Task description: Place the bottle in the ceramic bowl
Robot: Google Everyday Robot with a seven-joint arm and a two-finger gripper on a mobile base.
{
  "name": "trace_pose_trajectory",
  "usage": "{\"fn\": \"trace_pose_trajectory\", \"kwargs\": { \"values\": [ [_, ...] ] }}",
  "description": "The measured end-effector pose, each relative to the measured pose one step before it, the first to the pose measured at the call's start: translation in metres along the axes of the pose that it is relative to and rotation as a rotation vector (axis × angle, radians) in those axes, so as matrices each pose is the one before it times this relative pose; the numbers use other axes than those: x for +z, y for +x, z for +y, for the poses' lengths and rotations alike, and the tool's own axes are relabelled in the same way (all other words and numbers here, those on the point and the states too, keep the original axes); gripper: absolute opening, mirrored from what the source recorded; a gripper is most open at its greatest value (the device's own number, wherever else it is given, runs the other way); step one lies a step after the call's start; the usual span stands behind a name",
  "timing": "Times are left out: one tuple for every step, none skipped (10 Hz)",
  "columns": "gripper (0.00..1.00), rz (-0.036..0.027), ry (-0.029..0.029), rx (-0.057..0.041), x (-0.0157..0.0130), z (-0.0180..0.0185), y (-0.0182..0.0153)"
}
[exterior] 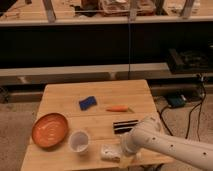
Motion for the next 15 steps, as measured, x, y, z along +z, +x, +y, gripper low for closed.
{"fn": "trace_pose_trajectory", "kwargs": {
  "values": [
    [0.77,-0.00005,-0.00464,-0.00039,0.00292,-0.00066,0.00038],
    [0.77,-0.0007,-0.00426,0.00196,0.00307,-0.00066,0.00098],
    [0.77,-0.00146,-0.00388,0.00593,0.00225,-0.00018,0.00205],
    [0.77,-0.0025,-0.00321,0.00378,0.00202,-0.00018,0.00207],
    [0.77,-0.00195,-0.00294,-0.00094,0.00145,-0.00017,0.00122],
    [0.77,-0.00144,-0.00338,-0.00098,0.0016,-0.00016,0.00116],
    [0.77,0.00043,-0.00218,0.00099,0.00135,-0.00035,0.00187],
    [0.77,0.00145,-0.00217,0.00074,0.00174,-0.00071,0.0022],
    [0.77,0.00093,-0.00257,-0.00044,0.00171,-0.00066,0.00174],
    [0.77,0.00135,-0.0051,-0.00137,0.00187,-0.0002,0.00164],
    [0.77,0.00217,-0.00531,-0.00028,0.00186,0.00008,0.00164],
    [0.77,0.00223,-0.01221,0.0035,0.00345,-0.00066,0.00369],
    [0.77,-0.00336,-0.00953,0.0021,0.00266,-0.00179,0.00174],
    [0.77,-0.003,-0.00688,0.00364,0.002,-0.00142,0.00184],
    [0.74,-0.00169,-0.00645,0.00398,0.00193,-0.00055,0.00227]
  ]
}}
